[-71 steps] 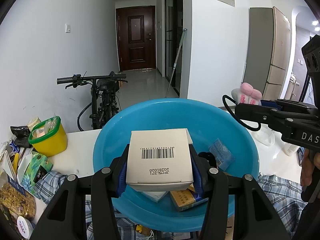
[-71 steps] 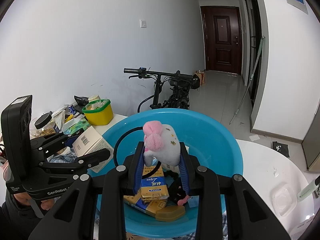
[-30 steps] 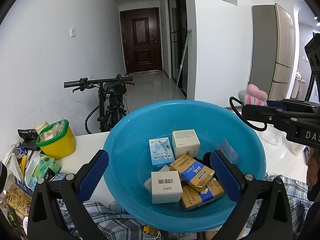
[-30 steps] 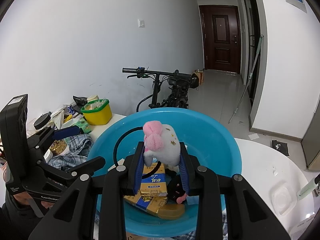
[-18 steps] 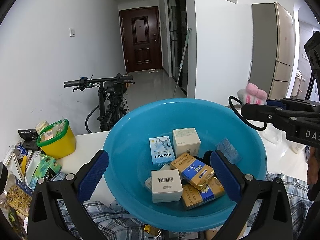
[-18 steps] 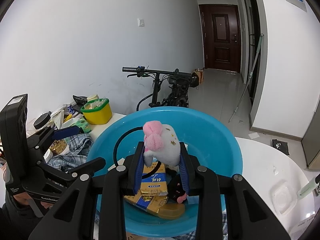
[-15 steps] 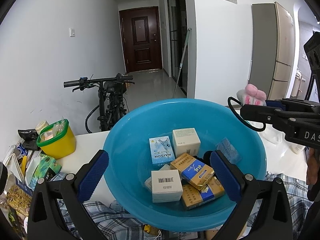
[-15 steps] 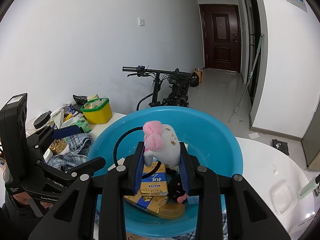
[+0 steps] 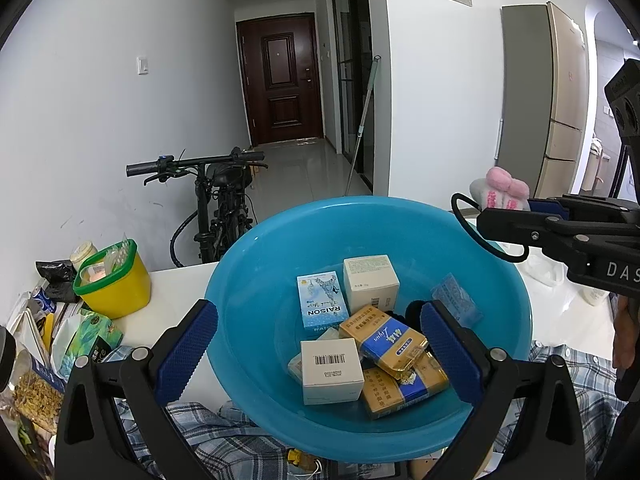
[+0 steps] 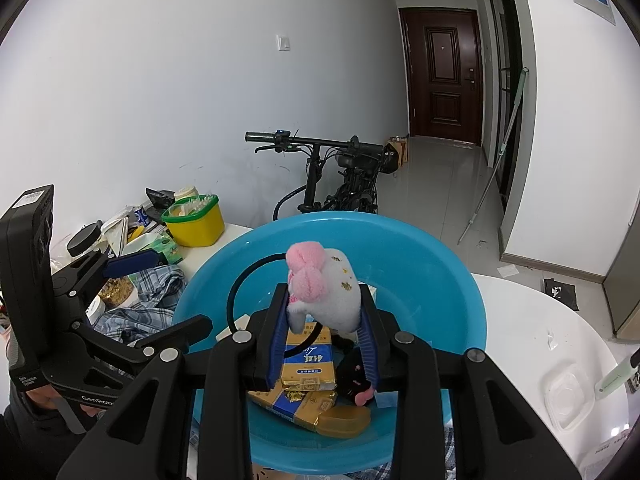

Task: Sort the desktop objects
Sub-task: 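Open the right gripper to drop the pink-and-white plush toy into the basin, then withdraw both grippers from the basin toward the items on the plaid shirt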

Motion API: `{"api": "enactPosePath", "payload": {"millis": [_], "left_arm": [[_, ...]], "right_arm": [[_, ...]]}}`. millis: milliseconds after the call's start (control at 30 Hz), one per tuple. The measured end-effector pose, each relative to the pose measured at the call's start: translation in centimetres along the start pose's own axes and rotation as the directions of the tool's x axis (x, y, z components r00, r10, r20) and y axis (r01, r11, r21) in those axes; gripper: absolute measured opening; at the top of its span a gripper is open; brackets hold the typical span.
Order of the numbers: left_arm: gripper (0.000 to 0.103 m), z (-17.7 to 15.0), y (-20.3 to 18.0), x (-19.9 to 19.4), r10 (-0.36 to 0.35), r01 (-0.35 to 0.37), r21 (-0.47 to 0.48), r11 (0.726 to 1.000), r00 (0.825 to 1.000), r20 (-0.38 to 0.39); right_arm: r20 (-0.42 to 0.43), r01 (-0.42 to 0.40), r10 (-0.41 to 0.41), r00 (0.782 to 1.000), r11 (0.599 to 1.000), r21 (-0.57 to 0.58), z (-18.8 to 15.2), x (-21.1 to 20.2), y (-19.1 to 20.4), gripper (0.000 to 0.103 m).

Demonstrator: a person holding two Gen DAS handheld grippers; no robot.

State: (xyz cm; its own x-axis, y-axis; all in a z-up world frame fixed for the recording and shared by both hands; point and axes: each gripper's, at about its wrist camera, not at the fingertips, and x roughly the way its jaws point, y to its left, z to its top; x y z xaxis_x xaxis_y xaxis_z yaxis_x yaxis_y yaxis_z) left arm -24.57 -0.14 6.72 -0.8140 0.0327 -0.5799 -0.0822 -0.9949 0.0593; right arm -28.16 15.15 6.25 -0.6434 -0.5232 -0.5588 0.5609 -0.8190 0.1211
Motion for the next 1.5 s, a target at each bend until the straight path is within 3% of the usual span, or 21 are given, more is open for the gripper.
{"api": "enactPosePath", "payload": {"millis": [833, 900, 933, 1500], "left_arm": [[0.103, 0.0, -0.1, 0.0, -0.003, 0.003, 0.001, 1.000, 1.000, -0.001], [0.103, 0.1, -0.1, -0.1, -0.002, 0.002, 0.002, 1.000, 1.000, 0.000], [0.103, 0.0, -0.1, 0.0, -0.002, 0.002, 0.002, 1.000, 1.000, -0.001], [0.103, 0.1, 0.0, 0.0, -0.002, 0.002, -0.002, 1.000, 1.000, 0.003]], "right_arm": [[-0.003, 0.009, -0.009, 1.000, 1.000, -0.009, 0.0, 0.2, 0.2, 0.031], [0.029, 0.041, -0.041, 0.999, 0.999, 0.002, 0.2, -0.4, 0.2, 0.061], [0.046, 0.059, -0.059, 0.997, 0.998, 0.007, 0.3, -0.7, 0.2, 0.101], [0.016, 0.074, -0.074, 0.997, 0.997, -0.008, 0.3, -0.3, 0.3, 0.103]]}}
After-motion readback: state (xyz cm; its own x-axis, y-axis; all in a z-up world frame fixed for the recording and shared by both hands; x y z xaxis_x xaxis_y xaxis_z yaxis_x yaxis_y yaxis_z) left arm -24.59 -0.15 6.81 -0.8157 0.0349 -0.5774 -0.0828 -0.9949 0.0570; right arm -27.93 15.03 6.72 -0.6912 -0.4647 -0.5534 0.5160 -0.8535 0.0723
